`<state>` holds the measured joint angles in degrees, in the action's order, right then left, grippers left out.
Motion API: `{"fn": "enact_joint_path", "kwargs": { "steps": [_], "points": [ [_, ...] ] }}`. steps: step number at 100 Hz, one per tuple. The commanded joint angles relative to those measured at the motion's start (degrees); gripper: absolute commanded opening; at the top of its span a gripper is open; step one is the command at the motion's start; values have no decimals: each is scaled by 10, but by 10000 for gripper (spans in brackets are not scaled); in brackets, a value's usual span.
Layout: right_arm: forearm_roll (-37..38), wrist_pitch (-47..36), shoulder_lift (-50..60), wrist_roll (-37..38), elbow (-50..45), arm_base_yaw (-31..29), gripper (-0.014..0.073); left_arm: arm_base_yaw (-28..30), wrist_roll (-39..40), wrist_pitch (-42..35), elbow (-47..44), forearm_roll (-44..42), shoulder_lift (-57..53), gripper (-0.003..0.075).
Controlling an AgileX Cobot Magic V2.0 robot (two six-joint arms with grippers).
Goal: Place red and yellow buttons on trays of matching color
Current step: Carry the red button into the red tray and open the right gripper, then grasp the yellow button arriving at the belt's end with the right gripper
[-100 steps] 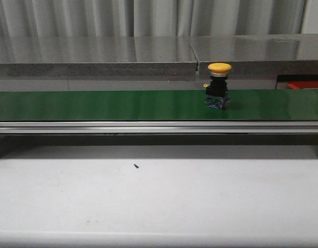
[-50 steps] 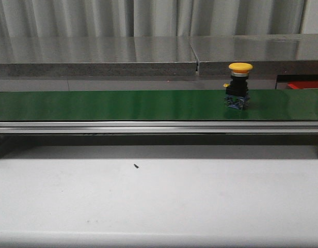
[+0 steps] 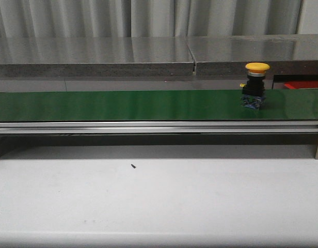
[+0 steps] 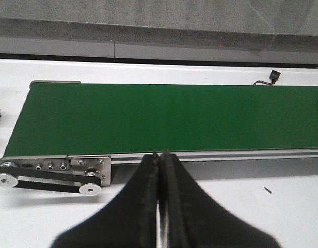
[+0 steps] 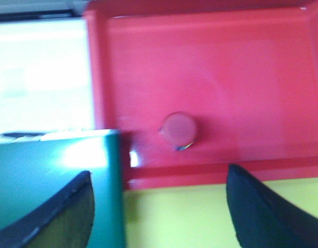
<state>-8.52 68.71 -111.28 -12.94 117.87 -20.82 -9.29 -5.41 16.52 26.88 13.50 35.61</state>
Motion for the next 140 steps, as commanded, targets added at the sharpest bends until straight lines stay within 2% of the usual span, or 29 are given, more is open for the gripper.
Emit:
{"fn": "enact_joint_path", "kwargs": {
  "steps": [1,39,51,63,84,140],
  "points": [
    [-29,-7,77,-23,-29,-1,538,-5,-2,-46,16,6,1,-19],
    [-42,-111,263,-55,-344,4,538,-5,-2,-46,16,6,1,-19],
    [-41,-137,281,-57,-425,29,538,-5,-2,-46,16,6,1,-19],
    [-35,-160,272,-59,-467,81,538,-5,-2,-46,16,6,1,-19],
    [-5,-205,221,-59,-471,147,538,-5,-2,-46,16,6,1,-19],
    [-10,-189,90,-59,-305,149,536,-5,-2,-46,16,6,1,-19]
  ]
}}
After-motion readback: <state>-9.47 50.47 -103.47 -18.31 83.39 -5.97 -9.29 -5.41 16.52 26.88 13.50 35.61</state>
